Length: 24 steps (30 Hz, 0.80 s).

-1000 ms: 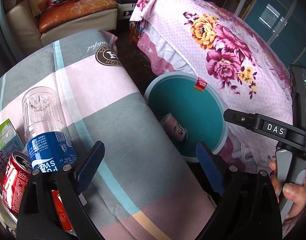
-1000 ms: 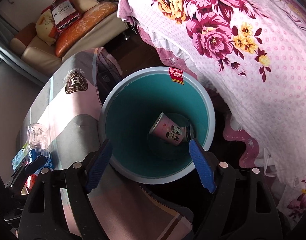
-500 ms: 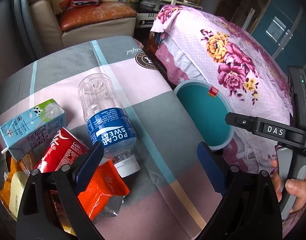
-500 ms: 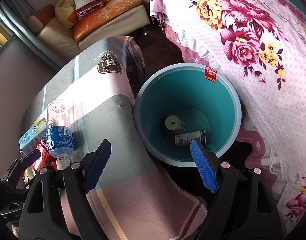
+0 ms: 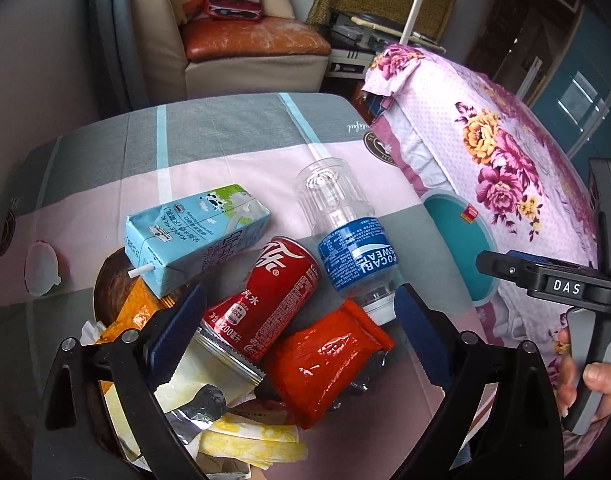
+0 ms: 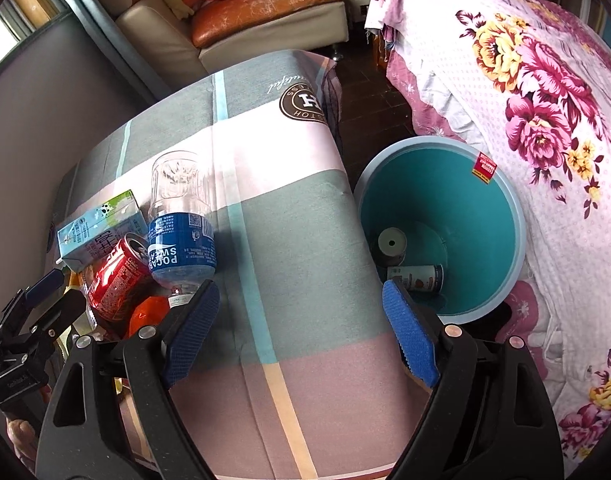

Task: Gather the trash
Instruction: 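Grasp the milk carton with the left gripper while the right grasps the water bottle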

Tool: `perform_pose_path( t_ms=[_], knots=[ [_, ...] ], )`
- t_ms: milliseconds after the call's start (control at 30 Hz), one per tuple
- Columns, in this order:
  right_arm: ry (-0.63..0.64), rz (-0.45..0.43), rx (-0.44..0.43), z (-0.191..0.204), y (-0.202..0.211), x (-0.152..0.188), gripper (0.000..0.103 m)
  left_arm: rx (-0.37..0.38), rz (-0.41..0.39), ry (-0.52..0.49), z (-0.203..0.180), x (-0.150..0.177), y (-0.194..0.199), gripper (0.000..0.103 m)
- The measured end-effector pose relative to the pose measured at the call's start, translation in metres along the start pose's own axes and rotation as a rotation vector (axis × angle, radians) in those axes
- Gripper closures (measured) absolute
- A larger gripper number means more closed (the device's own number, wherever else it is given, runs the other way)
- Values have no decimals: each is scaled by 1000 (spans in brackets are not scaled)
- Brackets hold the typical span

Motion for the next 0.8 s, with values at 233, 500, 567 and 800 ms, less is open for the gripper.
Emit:
perform_pose_path(
  t_ms=[233,500,567,800],
  knots=[
    [88,39,-23,43,-14,-13,20,-56,-22,19,43,-17,10,8],
    [129,62,-36,66,-30,-34,20,-153,16,-124,63,-41,-2,8],
    [124,64,-44,67,-32,-38,20,-162,39,-165,63,-44,-10,8],
    [106,98,-73,69,-47,-46,20,-183,123,-308,54,-46,-43,8]
  ],
)
Point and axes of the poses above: each gripper's, at about its wrist camera, not at the fingertips, and y roughly against the way its jaws point, z to its left, x to its underside, the point moved 9 cm from there along -y, roughly the way its jaws point, and after that the axes turned 10 degrees about y, right-handed, at the moved point
